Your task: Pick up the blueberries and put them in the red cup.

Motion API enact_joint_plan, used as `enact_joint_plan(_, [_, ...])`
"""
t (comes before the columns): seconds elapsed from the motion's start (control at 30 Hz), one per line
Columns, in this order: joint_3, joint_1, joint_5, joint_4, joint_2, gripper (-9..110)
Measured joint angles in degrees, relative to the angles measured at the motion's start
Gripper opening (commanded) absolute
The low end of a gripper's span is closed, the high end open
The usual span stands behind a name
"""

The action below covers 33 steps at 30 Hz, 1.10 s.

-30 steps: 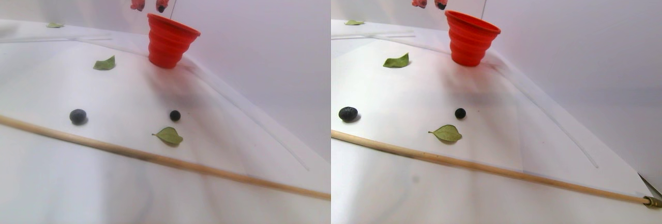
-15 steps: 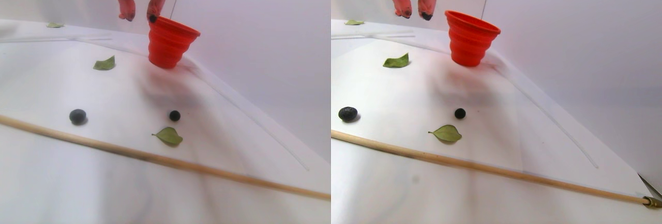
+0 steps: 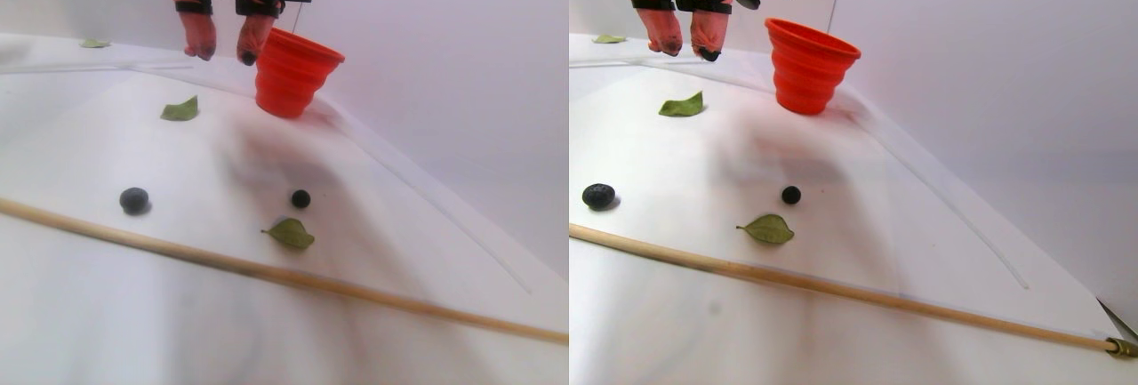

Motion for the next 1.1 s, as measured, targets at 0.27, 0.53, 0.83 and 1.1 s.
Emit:
enact_joint_plan(0.27, [5.3, -1.1, 0.7, -4.8, -1.2, 17])
enact_joint_plan(0.53, [10.2, -2.2, 1.6, -7.4, -1.5, 17])
enact_joint_plan(0.83, [14.3, -3.5, 3.5, -9.6, -0.1, 17])
enact_joint_plan(1.1, [14.3, -5.5, 4.6, -17.2, -9.9, 17])
